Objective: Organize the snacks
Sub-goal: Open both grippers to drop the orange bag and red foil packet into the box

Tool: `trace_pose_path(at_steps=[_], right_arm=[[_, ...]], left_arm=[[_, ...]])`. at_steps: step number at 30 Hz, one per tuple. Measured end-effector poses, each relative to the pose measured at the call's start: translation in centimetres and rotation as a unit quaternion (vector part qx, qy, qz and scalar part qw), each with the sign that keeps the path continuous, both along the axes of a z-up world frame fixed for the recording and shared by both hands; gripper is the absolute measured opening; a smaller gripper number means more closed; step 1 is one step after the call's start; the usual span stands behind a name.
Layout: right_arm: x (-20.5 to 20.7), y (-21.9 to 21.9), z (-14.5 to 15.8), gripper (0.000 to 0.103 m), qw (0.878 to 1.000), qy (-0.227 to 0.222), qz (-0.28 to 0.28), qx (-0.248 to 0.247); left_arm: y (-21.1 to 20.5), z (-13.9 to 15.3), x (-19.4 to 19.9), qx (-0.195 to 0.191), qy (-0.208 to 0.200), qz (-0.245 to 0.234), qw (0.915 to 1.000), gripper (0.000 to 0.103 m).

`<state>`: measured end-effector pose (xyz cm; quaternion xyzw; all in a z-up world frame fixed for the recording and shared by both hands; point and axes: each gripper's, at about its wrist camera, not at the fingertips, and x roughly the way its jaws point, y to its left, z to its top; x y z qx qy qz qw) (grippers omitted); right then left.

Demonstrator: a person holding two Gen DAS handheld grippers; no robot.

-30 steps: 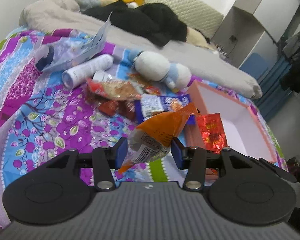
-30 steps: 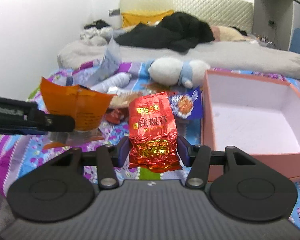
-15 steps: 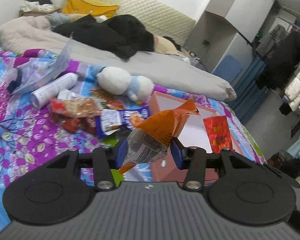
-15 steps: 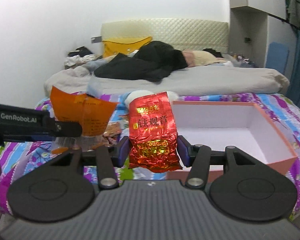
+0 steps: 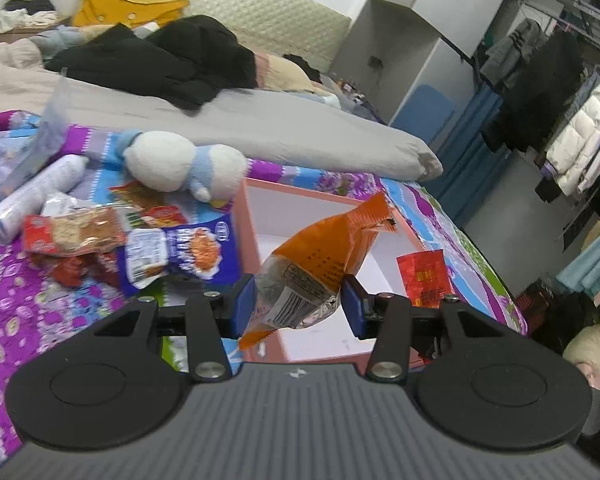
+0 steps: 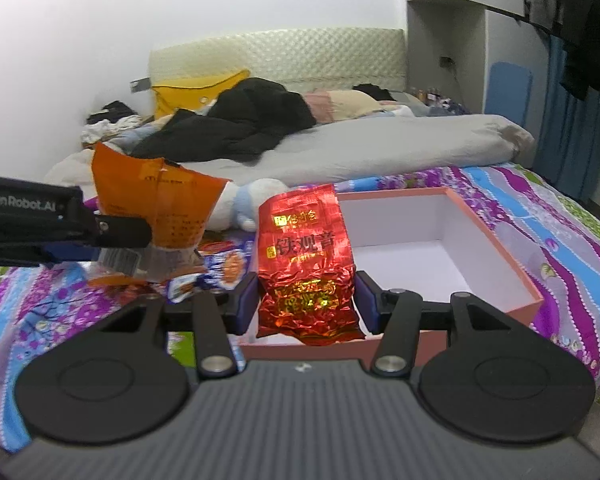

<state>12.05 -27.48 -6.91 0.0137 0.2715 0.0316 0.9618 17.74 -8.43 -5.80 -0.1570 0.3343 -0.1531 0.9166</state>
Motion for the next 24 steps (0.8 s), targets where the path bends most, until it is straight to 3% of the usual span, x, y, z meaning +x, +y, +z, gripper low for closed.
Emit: trace_pose_path(at_steps=[10, 24], right_arm=[[4.6, -4.3, -3.2, 0.054, 0.998, 0.040, -0.037, 0.005], [11.3, -8.4, -8.9, 0.055, 0.990, 0.122, -0.070, 0.025]], left_arm=[[-5.7, -2.7, 7.4, 0.013, 0.026, -0.043, 0.9987, 0.052], [-11.3, -8.7, 16.0, 0.024, 0.079, -0.086, 0.9928, 0.052]])
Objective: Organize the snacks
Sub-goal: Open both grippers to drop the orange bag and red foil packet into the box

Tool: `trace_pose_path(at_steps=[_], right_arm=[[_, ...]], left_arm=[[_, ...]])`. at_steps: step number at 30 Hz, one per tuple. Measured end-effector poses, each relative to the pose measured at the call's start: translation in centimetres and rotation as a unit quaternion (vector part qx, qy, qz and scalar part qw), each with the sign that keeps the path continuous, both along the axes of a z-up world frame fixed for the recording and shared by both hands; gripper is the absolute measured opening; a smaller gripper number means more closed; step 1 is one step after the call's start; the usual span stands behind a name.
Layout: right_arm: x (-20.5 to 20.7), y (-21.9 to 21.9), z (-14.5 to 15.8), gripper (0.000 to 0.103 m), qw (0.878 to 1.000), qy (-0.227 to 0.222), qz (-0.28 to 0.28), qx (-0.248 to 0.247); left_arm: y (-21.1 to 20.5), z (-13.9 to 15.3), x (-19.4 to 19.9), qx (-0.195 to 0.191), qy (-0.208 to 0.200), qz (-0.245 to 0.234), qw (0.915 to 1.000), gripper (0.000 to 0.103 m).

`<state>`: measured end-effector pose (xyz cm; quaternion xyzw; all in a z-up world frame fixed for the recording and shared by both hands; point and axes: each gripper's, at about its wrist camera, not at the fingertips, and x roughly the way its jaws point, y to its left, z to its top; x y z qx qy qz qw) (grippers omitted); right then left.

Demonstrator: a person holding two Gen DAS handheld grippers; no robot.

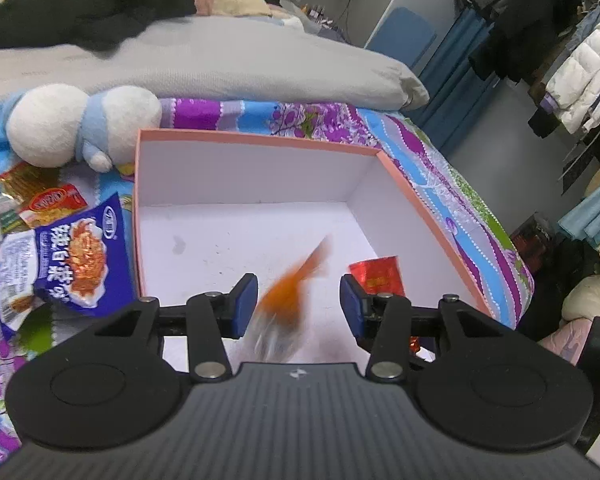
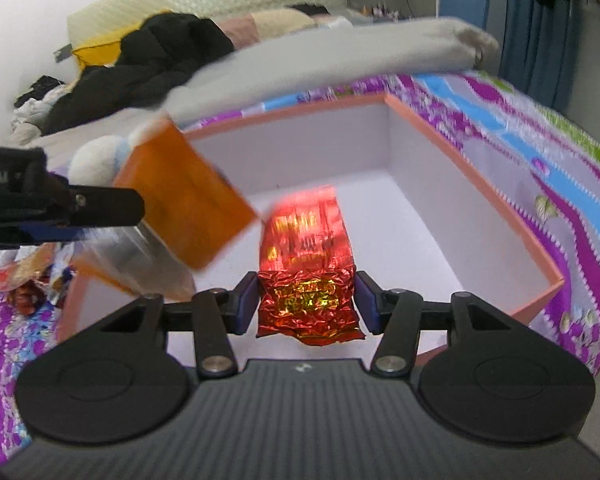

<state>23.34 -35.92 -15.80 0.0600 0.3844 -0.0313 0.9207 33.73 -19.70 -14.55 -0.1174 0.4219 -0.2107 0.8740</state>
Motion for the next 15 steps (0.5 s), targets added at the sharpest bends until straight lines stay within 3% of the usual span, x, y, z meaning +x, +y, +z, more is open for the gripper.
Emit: trace_pose_path(at_steps=[9, 13, 15], right_arm=[[1.2, -0.5, -1.9, 0.055, 1.000, 0.021, 0.000, 0.007], [1.2, -0.3, -1.8, 0.073, 1.000, 0.020, 0.011, 0.015], [0.9, 0.0, -1.5, 0.073, 1.000, 0.017, 0.009, 0.013]], left_arm=[[-0.6, -1.9, 1.8, 0.007, 0.017, -0.006, 0.9998, 0.052], [0.0, -1.3, 1.1, 0.011, 0.010, -0.004, 0.9999, 0.052], [0.4, -0.8, 0.7, 0.011, 0.007, 0.000, 0.9999, 0.052]])
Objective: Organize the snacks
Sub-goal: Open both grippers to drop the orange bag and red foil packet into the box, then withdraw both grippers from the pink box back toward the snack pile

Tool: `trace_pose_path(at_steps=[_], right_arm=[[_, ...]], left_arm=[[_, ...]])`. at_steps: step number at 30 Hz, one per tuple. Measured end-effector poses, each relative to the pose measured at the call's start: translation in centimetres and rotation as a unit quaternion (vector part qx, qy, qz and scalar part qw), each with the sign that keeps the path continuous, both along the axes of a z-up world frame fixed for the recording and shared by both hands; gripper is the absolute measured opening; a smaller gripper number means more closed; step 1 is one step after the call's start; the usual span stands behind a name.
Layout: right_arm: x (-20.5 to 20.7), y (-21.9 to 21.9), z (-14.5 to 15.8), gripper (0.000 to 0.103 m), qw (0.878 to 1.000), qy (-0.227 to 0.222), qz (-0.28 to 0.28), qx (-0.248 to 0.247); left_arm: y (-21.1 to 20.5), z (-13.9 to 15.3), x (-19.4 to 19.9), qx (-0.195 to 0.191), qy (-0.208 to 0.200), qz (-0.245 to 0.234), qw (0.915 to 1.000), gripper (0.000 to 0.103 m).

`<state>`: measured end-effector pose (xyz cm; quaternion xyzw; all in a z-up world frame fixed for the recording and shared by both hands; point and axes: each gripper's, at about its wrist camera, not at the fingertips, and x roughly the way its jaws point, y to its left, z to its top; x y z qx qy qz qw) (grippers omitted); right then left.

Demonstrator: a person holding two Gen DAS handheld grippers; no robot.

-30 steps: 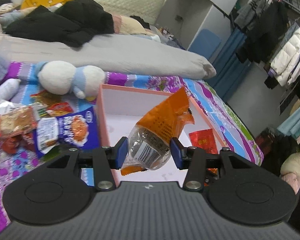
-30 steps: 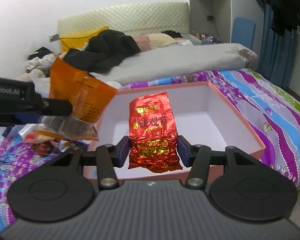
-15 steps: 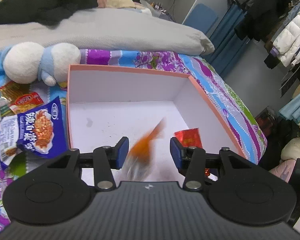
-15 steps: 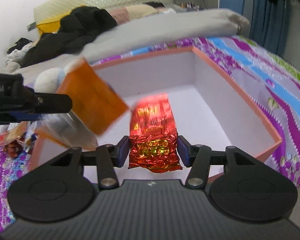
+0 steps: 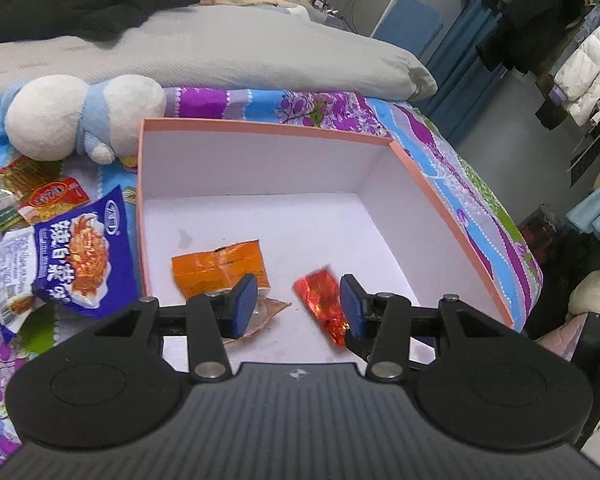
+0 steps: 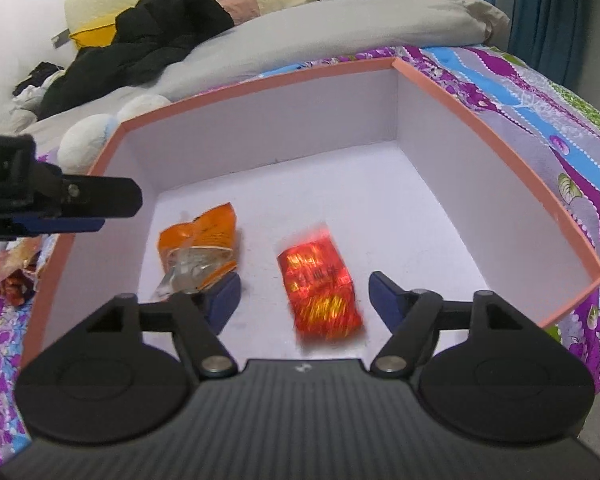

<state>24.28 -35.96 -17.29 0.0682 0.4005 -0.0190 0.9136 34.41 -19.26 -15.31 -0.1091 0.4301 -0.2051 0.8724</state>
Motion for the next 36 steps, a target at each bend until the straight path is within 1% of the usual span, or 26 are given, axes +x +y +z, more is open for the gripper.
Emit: trace_pose_path(at_steps=[9, 21, 29, 36], right_arm=[[-3.2, 1.3, 3.0, 0.074, 1.000, -0.028, 0.006, 0.010], [-9.5, 4.4, 7.3, 0.074, 0.997, -0.076, 0.025, 0.015], [-12.8, 6.2, 9.4, 0.074, 0.994, -0.102, 0.037, 0.015], [-15.0, 7.5, 10.1, 0.074, 0.992, -0.115, 0.044, 0.014]], left_arm=[[2.1, 4.0, -4.6, -0.002, -0.034, 0.012, 0.9993, 0.052], [6.2, 8.6, -13.2, -0.005, -0.075, 0.027, 0.9968, 0.052], [8.7, 10.1, -17.8, -0.010, -0.091, 0.035, 0.9951, 0.052], [10.7, 10.9, -20.6, -0.015, -0.099, 0.050, 0.9937, 0.052]])
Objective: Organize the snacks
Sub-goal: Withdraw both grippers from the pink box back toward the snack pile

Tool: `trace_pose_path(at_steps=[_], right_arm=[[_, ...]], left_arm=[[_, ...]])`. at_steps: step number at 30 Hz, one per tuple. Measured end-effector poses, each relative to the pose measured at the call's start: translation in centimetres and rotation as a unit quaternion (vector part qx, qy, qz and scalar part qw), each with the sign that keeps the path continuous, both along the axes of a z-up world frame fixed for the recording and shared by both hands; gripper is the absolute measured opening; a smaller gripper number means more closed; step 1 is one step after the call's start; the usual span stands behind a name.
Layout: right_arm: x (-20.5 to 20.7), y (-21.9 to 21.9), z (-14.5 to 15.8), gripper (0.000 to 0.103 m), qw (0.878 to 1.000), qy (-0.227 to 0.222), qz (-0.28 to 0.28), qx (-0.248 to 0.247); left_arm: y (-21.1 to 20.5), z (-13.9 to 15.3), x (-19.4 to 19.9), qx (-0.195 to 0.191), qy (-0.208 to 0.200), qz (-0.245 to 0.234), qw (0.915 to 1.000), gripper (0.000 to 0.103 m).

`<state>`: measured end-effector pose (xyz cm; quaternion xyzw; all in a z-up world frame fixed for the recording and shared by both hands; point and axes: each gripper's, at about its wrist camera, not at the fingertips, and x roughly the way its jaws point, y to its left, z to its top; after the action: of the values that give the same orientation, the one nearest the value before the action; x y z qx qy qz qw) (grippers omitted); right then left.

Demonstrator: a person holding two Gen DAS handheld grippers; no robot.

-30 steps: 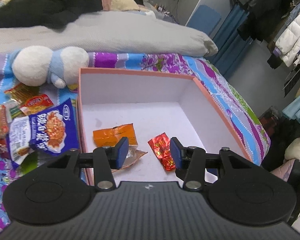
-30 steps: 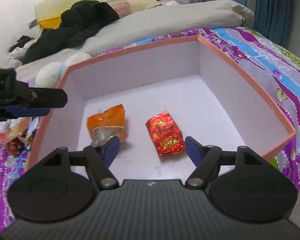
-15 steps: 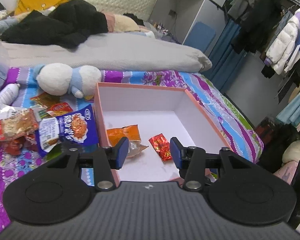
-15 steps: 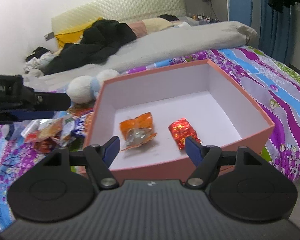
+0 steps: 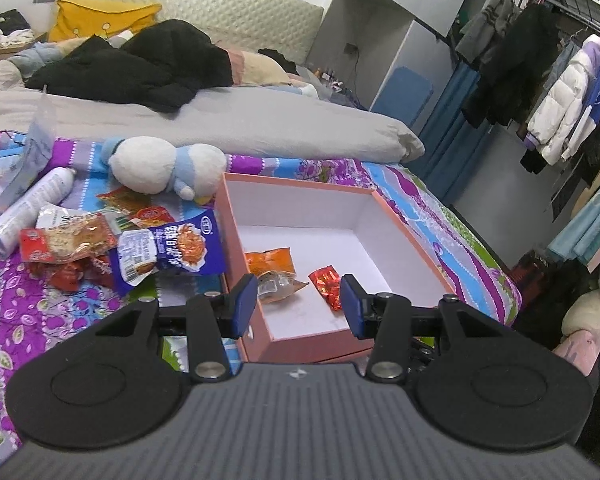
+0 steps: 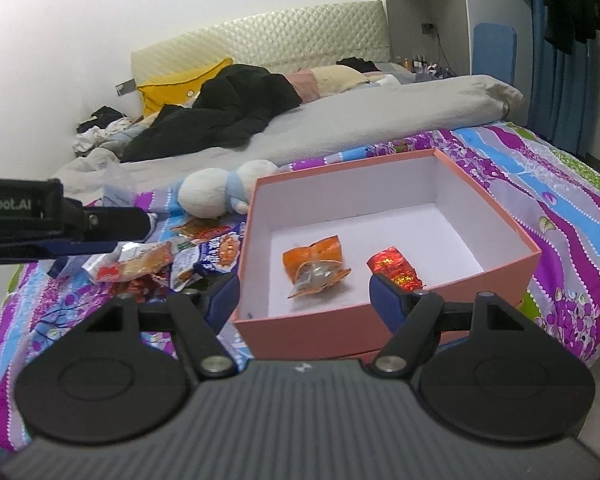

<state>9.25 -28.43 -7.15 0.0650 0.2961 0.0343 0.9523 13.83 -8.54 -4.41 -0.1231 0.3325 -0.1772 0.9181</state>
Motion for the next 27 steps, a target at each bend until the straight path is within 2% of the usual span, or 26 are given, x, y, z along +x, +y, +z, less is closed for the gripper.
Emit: trace_pose_path(at_steps=[3, 23, 27], right_arm=[[-0.9, 0.6, 0.3, 0.074, 1.000, -0.004, 0.007, -0.002], [-5.4, 4.4, 0.6, 0.074, 0.998, -0.017, 0.065, -0.002], [-6.1, 5.5, 0.6, 0.074, 0.996, -0.017, 0.083, -0.005]], left_arm=[[1.0, 0.0, -1.4, -0.011, 0.002, 0.009, 0.9999, 0.053], [6.3, 0.3, -8.1, 0.018, -0.008, 0.068, 0.9975, 0.053], [7.0, 0.1, -9.3, 0.020, -0.008, 0.077, 0.9968, 0.057]])
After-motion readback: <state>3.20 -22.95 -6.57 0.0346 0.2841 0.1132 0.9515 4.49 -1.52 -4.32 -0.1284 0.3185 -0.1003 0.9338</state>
